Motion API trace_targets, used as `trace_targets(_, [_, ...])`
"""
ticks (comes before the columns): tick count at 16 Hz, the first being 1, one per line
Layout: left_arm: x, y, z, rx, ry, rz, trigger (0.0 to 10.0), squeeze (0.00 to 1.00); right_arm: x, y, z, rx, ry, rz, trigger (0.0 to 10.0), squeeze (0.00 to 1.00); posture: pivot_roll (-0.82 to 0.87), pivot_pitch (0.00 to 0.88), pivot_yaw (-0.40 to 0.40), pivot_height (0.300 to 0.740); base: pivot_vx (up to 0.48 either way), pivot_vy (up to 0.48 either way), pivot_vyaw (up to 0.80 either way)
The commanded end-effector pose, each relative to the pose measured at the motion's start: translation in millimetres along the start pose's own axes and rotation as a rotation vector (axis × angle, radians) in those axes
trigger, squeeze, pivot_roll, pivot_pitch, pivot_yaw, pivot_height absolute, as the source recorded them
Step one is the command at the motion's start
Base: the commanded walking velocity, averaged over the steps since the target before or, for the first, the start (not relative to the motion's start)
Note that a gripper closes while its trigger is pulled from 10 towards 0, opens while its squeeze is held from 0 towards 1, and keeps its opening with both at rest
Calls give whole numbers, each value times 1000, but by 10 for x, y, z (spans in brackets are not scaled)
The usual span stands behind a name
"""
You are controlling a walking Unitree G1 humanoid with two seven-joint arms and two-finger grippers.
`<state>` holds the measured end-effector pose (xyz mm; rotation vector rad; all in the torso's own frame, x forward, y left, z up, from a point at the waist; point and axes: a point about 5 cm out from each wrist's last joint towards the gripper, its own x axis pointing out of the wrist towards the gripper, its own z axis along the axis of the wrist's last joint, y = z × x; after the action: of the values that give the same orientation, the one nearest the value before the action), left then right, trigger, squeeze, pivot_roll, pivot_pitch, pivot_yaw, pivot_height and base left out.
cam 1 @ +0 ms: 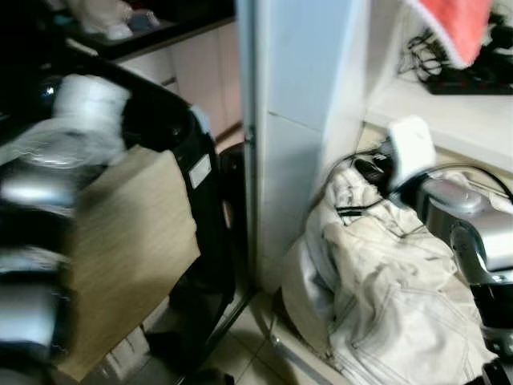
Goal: Clothes washing
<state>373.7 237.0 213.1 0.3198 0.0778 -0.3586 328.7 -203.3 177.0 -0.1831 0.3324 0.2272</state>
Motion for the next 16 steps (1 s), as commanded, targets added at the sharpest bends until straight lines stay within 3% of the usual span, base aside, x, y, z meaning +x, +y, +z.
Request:
trace_targets(1, [-3,-279,123,-19,-88,-165,10000,0,74,-161,-73,21,0,-77,10000,1000,-98,0,94,740,0,0,0])
trace_targets(2, [-12,-459,125,-37,-107,-250,10000,0,118,-210,-144,27,21,-97,10000,1000,-97,0,97,740,0,0,0])
trace_targets(4, [-101,-1044,61,-64,-147,-440,10000,0,292,-377,-470,68,126,-163,10000,1000,-81,0,100,740,0,0,0])
trace_targets(5, [-146,-1143,56,-71,-145,-486,10000,0,309,-387,-544,57,167,-161,10000,1000,-70,0,93,740,0,0,0])
trace_targets(6, [-288,-1282,41,-99,-112,-602,10000,0,316,-345,-624,9,238,-76,10000,1000,-45,1,78,740,0,0,0])
trace_targets(8, [-440,-1321,36,-112,-78,-692,10000,0,279,-286,-615,-49,262,55,10000,1000,-39,4,73,740,0,0,0])
trace_targets(11, [-668,-1409,-14,-105,0,-833,10000,0,43,-284,-620,-231,333,265,10000,1000,-39,7,73,740,0,0,0])
trace_targets(14, [-719,-1505,-24,-122,54,-880,10000,0,-292,-174,-500,-380,329,518,10000,1000,-48,11,88,740,0,0,0])
trace_targets(16, [-707,-1500,-32,-122,72,-875,10000,0,-425,-102,-478,-438,338,605,10000,1000,-51,13,93,740,0,0,0])
